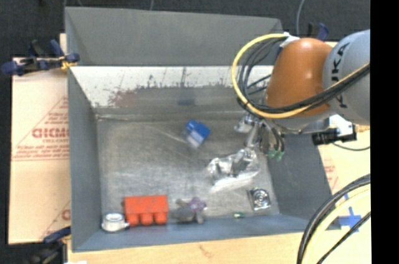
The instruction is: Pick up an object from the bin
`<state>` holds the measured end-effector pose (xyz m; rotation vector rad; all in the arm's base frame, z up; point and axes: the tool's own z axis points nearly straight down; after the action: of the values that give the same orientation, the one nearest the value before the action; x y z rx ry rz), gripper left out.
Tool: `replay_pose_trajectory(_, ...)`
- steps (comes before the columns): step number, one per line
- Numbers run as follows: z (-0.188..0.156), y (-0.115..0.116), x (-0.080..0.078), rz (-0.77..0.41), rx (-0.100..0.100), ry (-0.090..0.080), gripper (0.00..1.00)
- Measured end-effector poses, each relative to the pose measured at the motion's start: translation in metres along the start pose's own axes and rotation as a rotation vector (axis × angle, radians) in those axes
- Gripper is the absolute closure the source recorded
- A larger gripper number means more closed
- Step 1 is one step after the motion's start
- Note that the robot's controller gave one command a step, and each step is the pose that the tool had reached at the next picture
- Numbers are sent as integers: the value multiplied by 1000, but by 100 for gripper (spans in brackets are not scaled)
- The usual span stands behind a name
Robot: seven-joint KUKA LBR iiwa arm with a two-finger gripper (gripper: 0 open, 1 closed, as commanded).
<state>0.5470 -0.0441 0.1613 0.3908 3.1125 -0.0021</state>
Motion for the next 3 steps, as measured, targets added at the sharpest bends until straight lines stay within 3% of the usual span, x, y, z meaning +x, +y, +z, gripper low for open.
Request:
replay_pose_trajectory(1, 87, -29, 7, 172, -7, -5, 0)
replay_pose_trajectory(2, 84, -29, 4, 172, -8, -18, 100)
replay_pose_trajectory(3, -11, -30, 1, 187, -3, -3, 100)
